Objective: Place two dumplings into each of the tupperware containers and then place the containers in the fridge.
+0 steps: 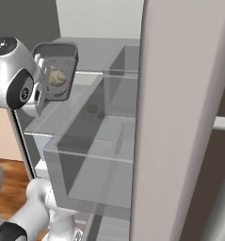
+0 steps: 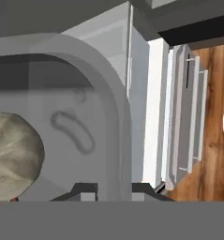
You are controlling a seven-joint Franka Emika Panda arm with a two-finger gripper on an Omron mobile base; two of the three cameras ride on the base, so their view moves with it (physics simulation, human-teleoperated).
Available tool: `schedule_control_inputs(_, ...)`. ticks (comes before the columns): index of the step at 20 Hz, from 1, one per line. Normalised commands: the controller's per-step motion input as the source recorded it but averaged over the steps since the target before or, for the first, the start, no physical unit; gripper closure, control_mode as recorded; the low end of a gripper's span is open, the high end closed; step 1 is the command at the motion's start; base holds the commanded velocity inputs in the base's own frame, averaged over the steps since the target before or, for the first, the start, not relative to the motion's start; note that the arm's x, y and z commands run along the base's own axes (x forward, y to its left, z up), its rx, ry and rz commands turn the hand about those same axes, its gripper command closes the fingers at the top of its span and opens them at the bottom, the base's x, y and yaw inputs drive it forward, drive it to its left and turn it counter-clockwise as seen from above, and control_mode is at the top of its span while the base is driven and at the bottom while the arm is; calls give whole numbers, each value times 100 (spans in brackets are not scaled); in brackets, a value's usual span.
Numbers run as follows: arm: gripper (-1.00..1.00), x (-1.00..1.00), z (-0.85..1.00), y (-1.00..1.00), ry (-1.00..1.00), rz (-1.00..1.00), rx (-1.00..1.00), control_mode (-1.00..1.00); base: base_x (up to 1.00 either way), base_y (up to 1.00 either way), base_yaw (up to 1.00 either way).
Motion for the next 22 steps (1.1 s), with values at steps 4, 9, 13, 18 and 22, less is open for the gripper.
schedule_control_inputs(4,100,100,8,-9,0,0,8,-100,0,0,0)
schedule_control_inputs(9,100,100,38,-4,6,0,6,-100,0,0,0)
schedule_control_inputs(13,100,85,61,0,2,0,2,-100,0,0,0)
schedule_control_inputs(18,100,42,22,0,-4,0,0,-100,0,0,0)
schedule_control_inputs(22,100,58,-15,0,-1,0,0,-100,0,0,0)
